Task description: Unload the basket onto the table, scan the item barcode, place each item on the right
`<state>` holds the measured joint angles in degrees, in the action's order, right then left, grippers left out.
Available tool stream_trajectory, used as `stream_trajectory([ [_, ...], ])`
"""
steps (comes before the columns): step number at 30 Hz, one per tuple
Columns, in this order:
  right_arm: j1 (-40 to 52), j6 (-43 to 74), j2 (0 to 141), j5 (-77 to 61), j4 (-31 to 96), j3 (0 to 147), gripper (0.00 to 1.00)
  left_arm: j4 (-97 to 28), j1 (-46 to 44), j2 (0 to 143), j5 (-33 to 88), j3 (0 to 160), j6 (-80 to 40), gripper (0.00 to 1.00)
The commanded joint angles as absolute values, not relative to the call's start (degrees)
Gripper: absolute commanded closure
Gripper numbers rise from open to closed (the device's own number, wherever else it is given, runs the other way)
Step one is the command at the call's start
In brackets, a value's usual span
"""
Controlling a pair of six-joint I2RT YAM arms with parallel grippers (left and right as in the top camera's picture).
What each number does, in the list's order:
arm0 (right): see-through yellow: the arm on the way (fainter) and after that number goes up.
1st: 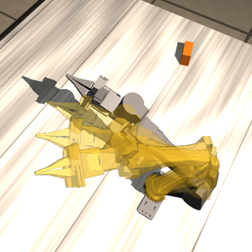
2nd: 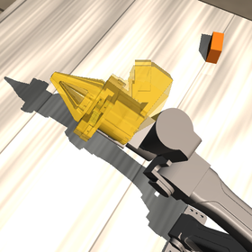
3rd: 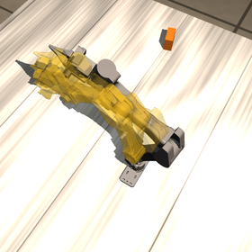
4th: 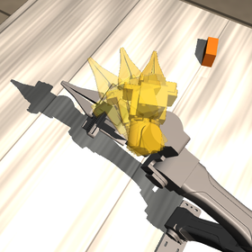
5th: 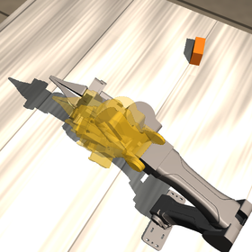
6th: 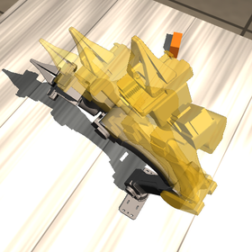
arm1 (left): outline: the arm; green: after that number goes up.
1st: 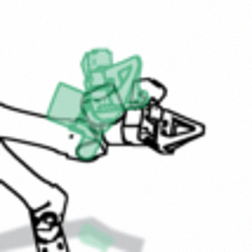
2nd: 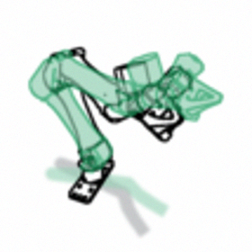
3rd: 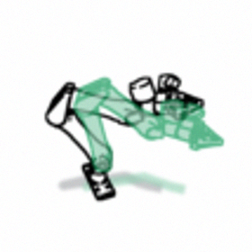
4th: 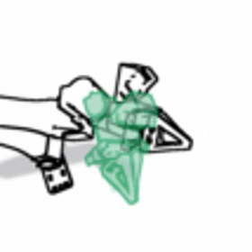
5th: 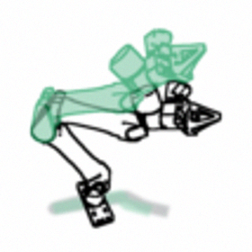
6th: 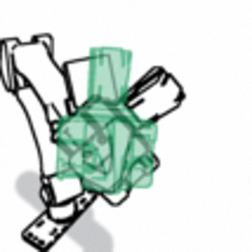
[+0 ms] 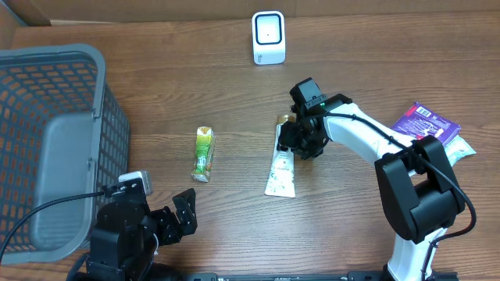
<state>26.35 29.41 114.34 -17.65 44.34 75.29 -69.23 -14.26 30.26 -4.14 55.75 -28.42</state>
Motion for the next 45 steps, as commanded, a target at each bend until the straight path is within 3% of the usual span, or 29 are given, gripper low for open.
stream_trajectory([
  [1, 26.5, 32.62, 115.11, -17.8, 44.05, 73.67, 0.45, -69.21, -14.28, 29.93, -4.89, 55.57, -28.32, 0.0],
  [3, 26.22, 32.86, 115.11, -18.06, 43.79, 73.56, 0.52, -69.19, -14.28, 29.93, -4.89, 55.57, -28.32, 0.0],
  [12, 24.23, 26.76, 107.28, -20.27, 43.33, 76.6, 0.53, -69.19, -14.28, 29.93, -4.89, 55.57, -28.34, 0.0],
  [21, 24.84, 27.0, 103.63, -12.64, 43.48, 74.59, 0.82, -69.19, -14.28, 29.93, -4.89, 55.57, -28.32, 0.0],
  [24, 25.08, 27.0, 103.74, -12.36, 41.3, 72.34, 0.87, -69.19, -14.28, 29.93, -4.89, 55.57, -28.34, 0.0],
  [33, 26.09, 25.02, 103.74, 1.39, 42.5, 71.53, 0.87, -69.19, -14.28, 29.93, -4.89, 55.57, -28.32, 0.0],
  [42, 38.65, 25.04, 103.74, 19.68, 45.17, 71.77, 0.67, -69.19, -14.28, 29.93, -4.89, 55.57, -28.32, 0.0],
  [45, 42.98, 24.99, 103.74, 29.56, 48.51, 72.14, 0.67, -69.19, -14.28, 29.93, -4.89, 55.57, -28.32, 0.0],
])
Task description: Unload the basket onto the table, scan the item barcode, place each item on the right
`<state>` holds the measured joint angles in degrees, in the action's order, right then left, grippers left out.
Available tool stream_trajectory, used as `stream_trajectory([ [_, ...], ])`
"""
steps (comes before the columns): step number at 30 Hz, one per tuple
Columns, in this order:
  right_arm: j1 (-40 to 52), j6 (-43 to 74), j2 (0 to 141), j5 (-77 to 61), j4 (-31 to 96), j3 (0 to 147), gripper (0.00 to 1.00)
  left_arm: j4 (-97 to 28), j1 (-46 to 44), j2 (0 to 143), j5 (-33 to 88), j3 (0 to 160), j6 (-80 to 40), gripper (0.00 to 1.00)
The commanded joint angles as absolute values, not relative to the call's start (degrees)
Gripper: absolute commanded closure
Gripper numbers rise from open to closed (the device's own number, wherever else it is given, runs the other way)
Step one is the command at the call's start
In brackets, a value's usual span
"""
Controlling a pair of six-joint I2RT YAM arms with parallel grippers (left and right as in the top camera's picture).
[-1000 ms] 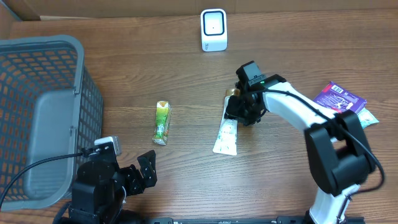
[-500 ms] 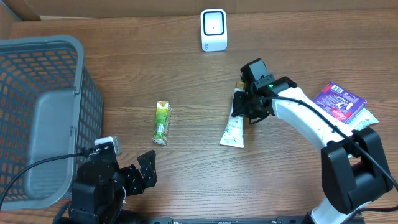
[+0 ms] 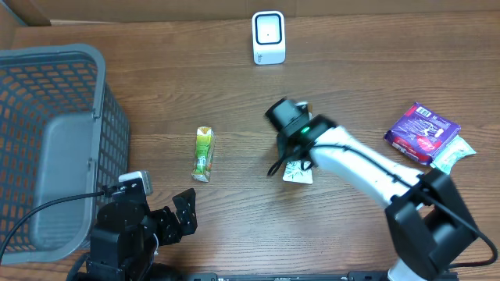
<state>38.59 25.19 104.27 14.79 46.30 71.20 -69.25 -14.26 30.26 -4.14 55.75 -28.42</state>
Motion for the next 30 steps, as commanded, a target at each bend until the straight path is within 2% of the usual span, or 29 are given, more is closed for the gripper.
stream_trajectory([
  [1, 43.7, 25.02, 103.74, 31.35, 49.47, 72.31, 0.67, -69.19, -14.28, 29.93, -4.89, 55.57, -28.32, 0.0],
  [5, 43.42, 25.61, 103.74, 26.98, 51.37, 73.23, 0.67, -69.19, -14.28, 29.93, -4.89, 55.57, -28.32, 0.0],
  [8, 39.27, 31.29, 103.74, 20.05, 51.0, 73.25, 0.68, -69.19, -14.28, 29.93, -4.89, 55.57, -28.34, 0.0],
  [10, 34.87, 31.62, 103.74, 12.53, 48.97, 73.25, 0.75, -69.19, -14.28, 29.93, -4.89, 55.57, -28.34, 0.01],
  [11, 31.18, 29.63, 103.74, 5.23, 46.33, 73.25, 0.94, -69.19, -14.28, 29.93, -4.89, 55.57, -28.32, 0.01],
  [12, 29.91, 28.8, 103.74, 2.66, 45.15, 73.23, 0.96, -69.19, -14.28, 29.93, -4.89, 55.57, -28.34, 0.0],
  [18, 26.2, 28.27, 103.74, -3.11, 37.17, 73.06, 0.96, -69.19, -14.28, 29.93, -4.89, 55.57, -28.32, 0.0],
  [30, 26.17, 30.48, 106.02, -2.87, 36.23, 72.93, 0.96, -69.19, -14.28, 29.93, -4.89, 55.57, -28.32, 0.0],
])
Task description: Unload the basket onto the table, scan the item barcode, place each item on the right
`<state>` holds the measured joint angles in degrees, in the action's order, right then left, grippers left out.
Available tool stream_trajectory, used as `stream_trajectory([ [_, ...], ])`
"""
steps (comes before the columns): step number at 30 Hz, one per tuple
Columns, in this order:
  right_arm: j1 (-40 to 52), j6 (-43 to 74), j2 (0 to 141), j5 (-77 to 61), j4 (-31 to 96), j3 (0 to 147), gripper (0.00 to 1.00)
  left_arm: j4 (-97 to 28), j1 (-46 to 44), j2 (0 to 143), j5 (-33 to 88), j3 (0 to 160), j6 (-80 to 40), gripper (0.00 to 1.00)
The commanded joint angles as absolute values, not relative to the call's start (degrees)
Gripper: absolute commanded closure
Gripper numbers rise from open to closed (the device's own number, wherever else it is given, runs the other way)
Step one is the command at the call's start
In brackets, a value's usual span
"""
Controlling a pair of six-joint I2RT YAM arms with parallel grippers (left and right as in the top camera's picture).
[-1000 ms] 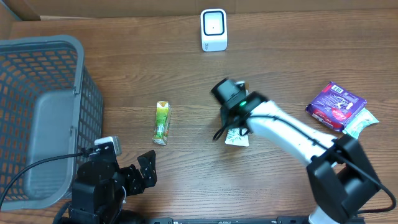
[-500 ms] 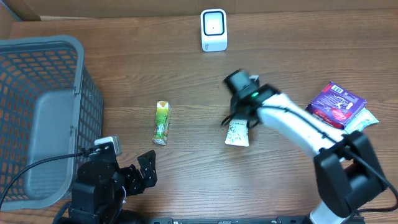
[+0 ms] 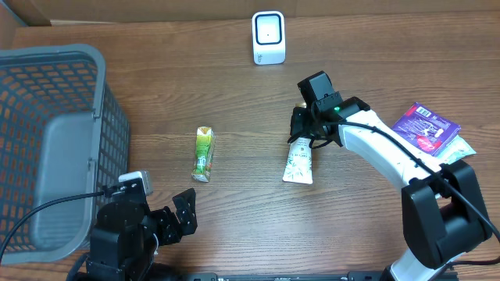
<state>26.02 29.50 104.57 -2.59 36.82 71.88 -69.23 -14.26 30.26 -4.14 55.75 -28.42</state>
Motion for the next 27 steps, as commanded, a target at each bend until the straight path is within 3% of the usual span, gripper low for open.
stream_trajectory([
  [1, 26.17, 30.46, 106.24, -2.59, 36.16, 72.93, 0.96, -69.19, -14.28, 29.93, -4.89, 55.57, -28.32, 0.0],
  [27, 25.32, 33.15, 106.59, 1.37, 35.38, 71.5, 0.96, -69.19, -14.28, 29.93, -4.91, 55.57, -28.32, 0.0],
])
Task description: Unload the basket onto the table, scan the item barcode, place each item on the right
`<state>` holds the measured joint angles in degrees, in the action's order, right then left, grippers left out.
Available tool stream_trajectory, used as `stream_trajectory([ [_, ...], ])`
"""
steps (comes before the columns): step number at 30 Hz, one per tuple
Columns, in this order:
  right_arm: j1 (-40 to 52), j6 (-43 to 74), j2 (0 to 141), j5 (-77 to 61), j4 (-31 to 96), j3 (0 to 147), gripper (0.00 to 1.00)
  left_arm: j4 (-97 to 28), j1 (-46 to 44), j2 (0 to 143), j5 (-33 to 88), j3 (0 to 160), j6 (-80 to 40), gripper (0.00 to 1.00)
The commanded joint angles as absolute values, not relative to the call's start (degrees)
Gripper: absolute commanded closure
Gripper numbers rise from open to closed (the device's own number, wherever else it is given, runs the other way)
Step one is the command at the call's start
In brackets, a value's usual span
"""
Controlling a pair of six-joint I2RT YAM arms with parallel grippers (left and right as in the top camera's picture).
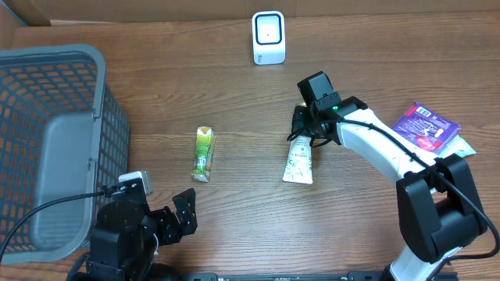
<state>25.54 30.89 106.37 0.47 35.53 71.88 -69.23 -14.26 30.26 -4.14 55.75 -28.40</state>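
A white tube (299, 161) lies on the wooden table right of centre, its cap end pointing away from me. My right gripper (301, 126) sits over that cap end and appears shut on it. The arm hides the cap itself. The white scanner (268, 37) stands upright at the far edge, well apart from the tube. My left gripper (184, 212) rests at the near left, open and holding nothing.
A grey mesh basket (94, 78) fills the left side. A small green packet (203, 154) lies left of the tube. A purple package (424, 129) and a pale packet (457, 152) lie at the right edge.
The right gripper and the tube stand where they were. Only the right arm's base link has shifted slightly. The left arm is unchanged.
First the right gripper was on the top end of the tube, which lay further left and slanted. Then the tube was raised and foreshortened under the gripper. After that it lay flat again, further right with another face up, and it stays so now.
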Motion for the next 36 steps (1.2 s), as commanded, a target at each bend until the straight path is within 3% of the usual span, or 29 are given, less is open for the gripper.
stream_trajectory([
  [1, 25.34, 33.3, 106.61, 1.15, 35.29, 71.07, 0.96, -69.19, -14.28, 29.93, -4.89, 55.57, -28.32, 0.01],
  [8, 25.34, 33.5, 106.65, -3.14, 34.0, 68.79, 0.96, -69.19, -14.28, 29.93, -4.89, 55.57, -28.32, 0.01],
  [13, 25.32, 39.72, 109.23, -4.58, 36.53, 68.53, 0.96, -69.19, -14.28, 29.93, -4.89, 55.57, -28.34, 0.0],
  [25, 24.38, 38.96, 112.6, -10.81, 36.88, 68.62, 0.96, -69.19, -14.28, 29.93, -4.89, 55.57, -28.32, 0.0],
  [27, 24.43, 37.78, 112.6, -10.94, 36.88, 68.66, 0.88, -69.19, -14.28, 29.93, -4.89, 55.57, -28.32, 0.01],
  [29, 24.4, 36.77, 112.44, -11.84, 37.23, 69.43, 0.7, -69.19, -14.28, 29.93, -4.89, 55.57, -28.32, 0.0],
  [36, 23.09, 32.27, 108.18, -10.07, 44.82, 75.79, 0.59, -69.19, -14.28, 29.93, -4.89, 55.57, -28.32, 0.0],
])
